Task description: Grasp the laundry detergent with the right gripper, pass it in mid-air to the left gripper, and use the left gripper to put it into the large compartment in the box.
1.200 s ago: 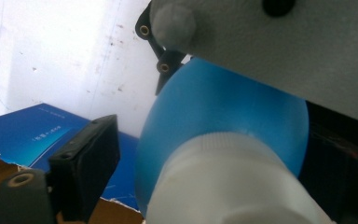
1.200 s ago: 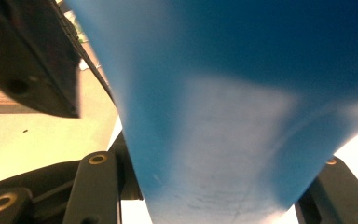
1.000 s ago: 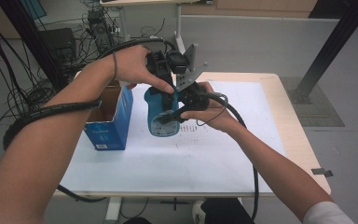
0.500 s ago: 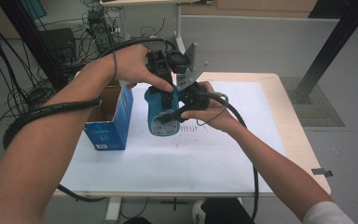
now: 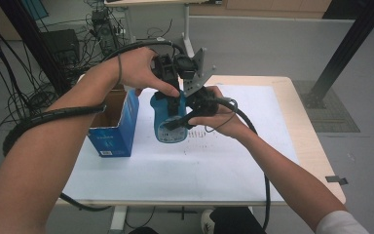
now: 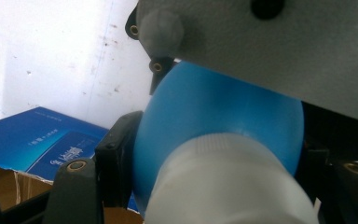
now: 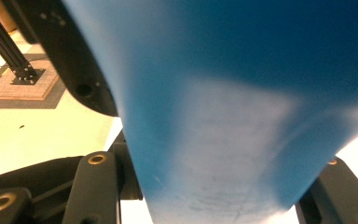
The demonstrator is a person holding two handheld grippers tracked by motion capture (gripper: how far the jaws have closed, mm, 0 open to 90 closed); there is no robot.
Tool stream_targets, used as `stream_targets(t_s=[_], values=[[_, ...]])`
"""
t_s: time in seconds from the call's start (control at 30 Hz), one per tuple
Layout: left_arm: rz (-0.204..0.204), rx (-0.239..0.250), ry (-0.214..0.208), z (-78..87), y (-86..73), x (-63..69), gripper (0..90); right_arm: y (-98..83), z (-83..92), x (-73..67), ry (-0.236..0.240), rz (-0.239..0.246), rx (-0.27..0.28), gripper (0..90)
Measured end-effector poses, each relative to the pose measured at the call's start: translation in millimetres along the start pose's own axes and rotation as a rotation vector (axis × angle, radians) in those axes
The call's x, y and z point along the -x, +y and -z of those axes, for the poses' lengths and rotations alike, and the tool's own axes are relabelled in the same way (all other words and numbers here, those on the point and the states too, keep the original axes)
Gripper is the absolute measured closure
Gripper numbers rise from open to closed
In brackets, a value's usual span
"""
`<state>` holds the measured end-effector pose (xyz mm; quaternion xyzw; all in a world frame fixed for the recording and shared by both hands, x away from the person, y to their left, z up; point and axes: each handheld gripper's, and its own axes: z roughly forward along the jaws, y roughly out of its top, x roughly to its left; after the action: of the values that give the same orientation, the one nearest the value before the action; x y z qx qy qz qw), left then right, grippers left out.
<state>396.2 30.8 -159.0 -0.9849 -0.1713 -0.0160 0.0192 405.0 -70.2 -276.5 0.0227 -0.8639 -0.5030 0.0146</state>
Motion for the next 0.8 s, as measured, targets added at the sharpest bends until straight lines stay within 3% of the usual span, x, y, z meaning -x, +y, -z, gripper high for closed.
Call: stream_targets(t_s=[0.8], values=[[-0.007, -0.019, -0.002, -1.8, -1.4, 1.8, 34.6, -0.3, -2.6, -1.6, 0.005, 0.002, -0.008, 44.2]])
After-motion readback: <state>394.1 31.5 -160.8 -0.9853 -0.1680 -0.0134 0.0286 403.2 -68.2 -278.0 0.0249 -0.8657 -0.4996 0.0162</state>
